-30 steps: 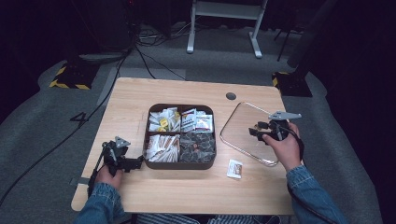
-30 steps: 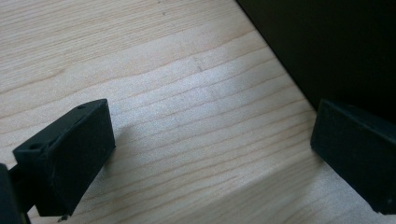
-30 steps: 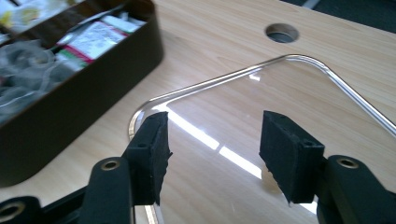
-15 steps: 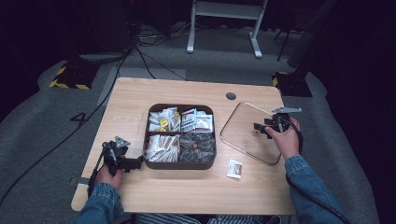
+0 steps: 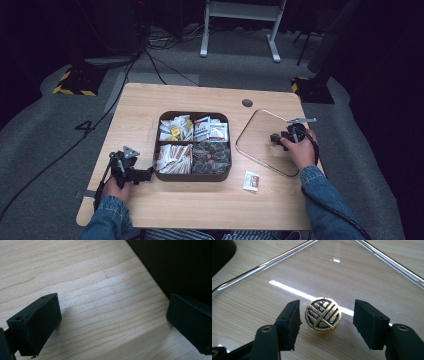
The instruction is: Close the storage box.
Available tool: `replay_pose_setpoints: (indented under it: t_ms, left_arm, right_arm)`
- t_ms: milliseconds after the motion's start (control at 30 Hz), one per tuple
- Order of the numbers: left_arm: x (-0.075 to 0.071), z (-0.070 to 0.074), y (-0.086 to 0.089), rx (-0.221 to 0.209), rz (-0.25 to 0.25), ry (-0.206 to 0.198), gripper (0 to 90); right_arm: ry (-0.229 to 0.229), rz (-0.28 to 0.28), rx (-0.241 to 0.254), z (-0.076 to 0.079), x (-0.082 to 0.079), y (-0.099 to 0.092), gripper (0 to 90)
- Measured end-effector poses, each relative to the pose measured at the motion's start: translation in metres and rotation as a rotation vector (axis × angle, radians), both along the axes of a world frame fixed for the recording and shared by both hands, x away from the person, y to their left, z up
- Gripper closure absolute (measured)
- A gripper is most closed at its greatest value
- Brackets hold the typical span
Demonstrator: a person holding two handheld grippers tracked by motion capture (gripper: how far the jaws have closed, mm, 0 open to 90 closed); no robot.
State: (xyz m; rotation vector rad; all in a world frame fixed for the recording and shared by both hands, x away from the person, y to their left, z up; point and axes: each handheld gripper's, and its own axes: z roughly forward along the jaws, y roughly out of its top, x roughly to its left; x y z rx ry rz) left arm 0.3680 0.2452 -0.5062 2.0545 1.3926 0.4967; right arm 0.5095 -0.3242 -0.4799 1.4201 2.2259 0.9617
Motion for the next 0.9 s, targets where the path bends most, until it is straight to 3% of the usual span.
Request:
replay_pose_setpoints:
  t_ms: [233, 500, 900]
  left_arm:
    - [0.0, 0.0, 0.0, 0.0, 0.0, 0.0, 0.0]
    - [0.0, 0.0, 0.0, 0.0, 0.0, 0.0, 0.0]
    - [0.0, 0.0, 0.0, 0.0, 0.0, 0.0, 0.0]
  right_arm:
    - [0.012, -0.001, 0.005, -0.0069, 0.0003, 0.0002, 40.4]
    - [-0.012, 0.017, -0.052, -0.0082, -0.0007, 0.0027, 44.8]
    - [-0.033, 0.022, -0.036, -0.0091, -0.0031, 0.0056, 58.3]
